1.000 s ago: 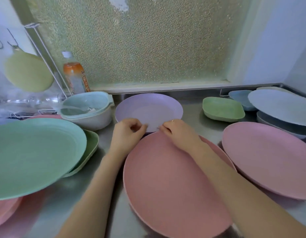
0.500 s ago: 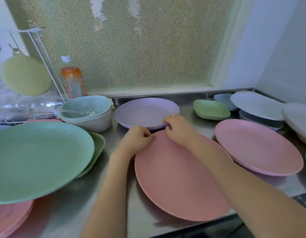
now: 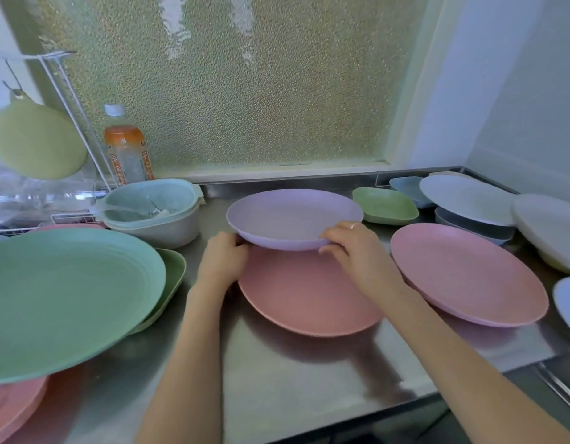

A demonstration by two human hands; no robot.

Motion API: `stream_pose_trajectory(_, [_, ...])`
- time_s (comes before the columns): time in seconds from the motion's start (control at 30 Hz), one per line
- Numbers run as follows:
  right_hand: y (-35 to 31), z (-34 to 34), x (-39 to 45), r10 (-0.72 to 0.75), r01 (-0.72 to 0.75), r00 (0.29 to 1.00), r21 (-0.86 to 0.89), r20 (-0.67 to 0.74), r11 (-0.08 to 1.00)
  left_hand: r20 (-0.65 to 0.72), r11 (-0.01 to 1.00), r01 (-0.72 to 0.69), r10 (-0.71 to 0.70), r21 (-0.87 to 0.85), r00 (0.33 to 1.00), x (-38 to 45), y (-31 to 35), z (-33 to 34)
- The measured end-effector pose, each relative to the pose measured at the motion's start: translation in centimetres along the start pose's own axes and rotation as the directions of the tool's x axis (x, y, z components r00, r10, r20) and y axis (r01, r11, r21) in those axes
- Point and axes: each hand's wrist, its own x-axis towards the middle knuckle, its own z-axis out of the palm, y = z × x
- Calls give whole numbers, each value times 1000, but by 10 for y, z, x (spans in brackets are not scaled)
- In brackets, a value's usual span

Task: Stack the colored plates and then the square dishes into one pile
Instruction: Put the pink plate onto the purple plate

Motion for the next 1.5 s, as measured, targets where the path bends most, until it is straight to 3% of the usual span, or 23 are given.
stream_pose_trajectory(0.2, [-5,-19,-52,35,-37,999,92,30,995,-23,998,0,-1,-56,1000,-2,3,0])
stream_pose_trajectory(0.5, [-1,-22,-91,40,-48,997,136,63,989,-6,936,22,-26,-351,1000,0,6,7])
stream_pose_trajectory(0.57, [0,-22,-96,46,-57,997,165,69,985,16,878,63,-63,-474,998,-2,8,8])
stream_pose_trajectory(0.7, [-2,-21,-97,-18,3,997,175,80,985,132,668,235,-201,-707,971,-4,17,8])
stream_pose_trajectory(0.87, [-1,-17,-94,16,-40,992,200,123,979,245,678,284,-155,-678,957,-3,14,6])
stream_pose_trajectory(1.1, [-1,-16,-99,52,-80,983,155,176,985,217,770,202,-84,-605,972,6,-1,14])
stream_pose_trajectory(1.3, [-2,-23,-95,8,-54,971,190,237,980,248,729,228,-83,-645,965,4,0,14])
stream_pose_trajectory(1.5, [-3,-20,-94,85,-138,973,247,213,959,290,673,248,-52,-697,956,2,2,13])
